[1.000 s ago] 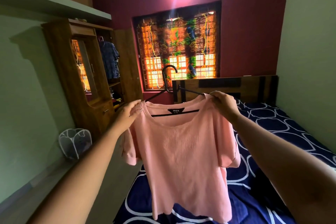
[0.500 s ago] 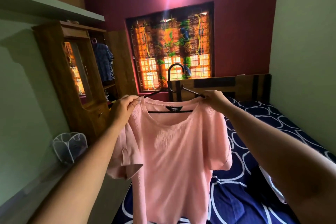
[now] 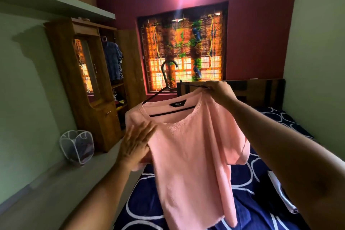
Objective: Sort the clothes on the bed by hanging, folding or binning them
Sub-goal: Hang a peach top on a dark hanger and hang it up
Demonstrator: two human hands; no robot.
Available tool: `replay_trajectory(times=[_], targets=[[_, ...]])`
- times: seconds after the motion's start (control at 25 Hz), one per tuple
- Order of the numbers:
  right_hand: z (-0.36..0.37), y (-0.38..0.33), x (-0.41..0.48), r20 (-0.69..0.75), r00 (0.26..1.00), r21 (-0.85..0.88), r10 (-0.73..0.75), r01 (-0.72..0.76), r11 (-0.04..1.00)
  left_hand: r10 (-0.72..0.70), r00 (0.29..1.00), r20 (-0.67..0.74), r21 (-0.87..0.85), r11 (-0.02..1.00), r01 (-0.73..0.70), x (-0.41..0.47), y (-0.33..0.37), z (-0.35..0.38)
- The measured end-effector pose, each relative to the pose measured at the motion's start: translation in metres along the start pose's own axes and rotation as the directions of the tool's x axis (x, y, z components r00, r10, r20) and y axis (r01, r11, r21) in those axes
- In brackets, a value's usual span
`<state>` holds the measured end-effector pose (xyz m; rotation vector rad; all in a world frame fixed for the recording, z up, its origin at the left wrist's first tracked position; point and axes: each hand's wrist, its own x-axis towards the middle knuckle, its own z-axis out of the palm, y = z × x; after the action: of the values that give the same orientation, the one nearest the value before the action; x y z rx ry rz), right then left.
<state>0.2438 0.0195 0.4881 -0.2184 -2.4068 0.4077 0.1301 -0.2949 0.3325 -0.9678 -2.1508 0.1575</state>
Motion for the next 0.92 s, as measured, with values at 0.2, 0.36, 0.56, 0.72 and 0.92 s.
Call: replay_trajectory(times=[0.2, 0.36, 0.56, 0.72, 0.92], targets=[[-0.006, -0.015, 0.006, -0.074, 0.997, 0.097, -0.014, 0.021, 0.995, 0.17, 0.978, 0.119, 0.036, 0.984, -0.176, 0.021, 0.036, -0.006], [-0.015, -0.021, 0.011, -0.102, 0.995, 0.195, 0.013, 0.008, 0.981, 0.167, 0.935, 0.313, 0.045, 0.981, -0.19, 0.009, 0.037, 0.014], [-0.017, -0.026, 0.016, -0.128, 0.991, 0.22, 0.029, 0.0, 0.975, 0.448, 0.711, 0.542, 0.031, 0.835, -0.55, -0.013, 0.037, 0.027], [-0.003, -0.042, 0.019, -0.093, 0.996, 0.199, -0.015, 0.033, 0.979, 0.374, 0.915, 0.15, -0.049, 0.927, -0.371, 0.027, 0.065, -0.01], [0.016, -0.072, 0.023, -0.073, 0.993, 0.189, -0.09, 0.102, 0.977, 0.384, 0.851, 0.358, -0.162, 0.923, -0.349, 0.025, 0.081, -0.017]])
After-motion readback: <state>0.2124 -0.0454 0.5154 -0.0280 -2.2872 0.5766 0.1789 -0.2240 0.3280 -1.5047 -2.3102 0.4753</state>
